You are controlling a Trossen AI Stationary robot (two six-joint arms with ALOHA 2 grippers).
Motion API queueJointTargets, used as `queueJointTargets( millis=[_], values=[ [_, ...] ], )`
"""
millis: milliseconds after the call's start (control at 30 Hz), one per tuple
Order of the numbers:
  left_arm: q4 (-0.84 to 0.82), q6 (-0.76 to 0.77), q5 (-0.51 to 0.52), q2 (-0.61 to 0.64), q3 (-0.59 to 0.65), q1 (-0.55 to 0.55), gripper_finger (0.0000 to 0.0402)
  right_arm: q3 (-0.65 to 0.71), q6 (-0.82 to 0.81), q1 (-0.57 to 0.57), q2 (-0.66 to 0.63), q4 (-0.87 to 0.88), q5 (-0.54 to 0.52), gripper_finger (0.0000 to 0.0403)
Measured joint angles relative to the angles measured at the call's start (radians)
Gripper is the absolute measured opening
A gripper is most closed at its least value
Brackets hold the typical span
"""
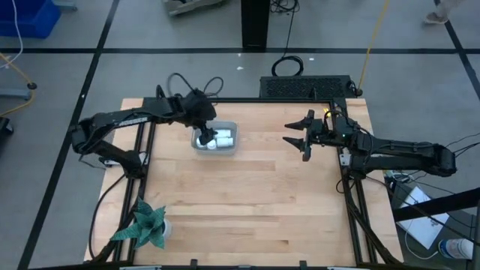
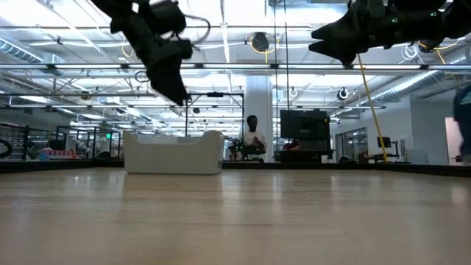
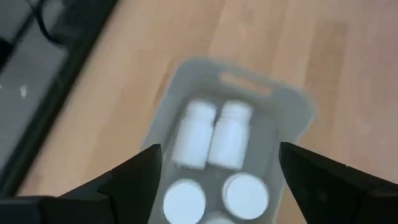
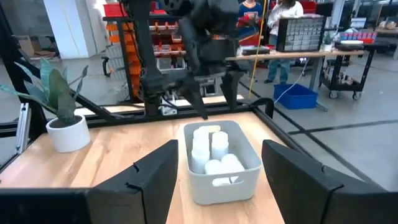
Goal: Pick and place pill bottles into a basket
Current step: Adjust the white pill bottle in the gray bin
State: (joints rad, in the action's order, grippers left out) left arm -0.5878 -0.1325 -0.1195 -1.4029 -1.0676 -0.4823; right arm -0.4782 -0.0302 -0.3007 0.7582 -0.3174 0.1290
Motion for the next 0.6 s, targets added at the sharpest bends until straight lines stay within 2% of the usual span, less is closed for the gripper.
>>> queueJointTargets(
  millis=[133,233,600],
  values=[
    [0.010,0.012,0.047,0.069,0.000,0.015,0.0306,-0.036,0.023,-0.008,0.063,0.001,-0.040,0.0224],
    [0.041,0.015,0.051,0.117,-0.001,0.035,0.0298,-0.125,0.052,-0.015,0.167,0.057,-0.049,0.0224],
    [0.099,-0.009,0.062,0.198,-0.002,0.100,0.0294,-0.856,0.231,-0.017,0.727,0.671,-0.047,0.0224]
  ],
)
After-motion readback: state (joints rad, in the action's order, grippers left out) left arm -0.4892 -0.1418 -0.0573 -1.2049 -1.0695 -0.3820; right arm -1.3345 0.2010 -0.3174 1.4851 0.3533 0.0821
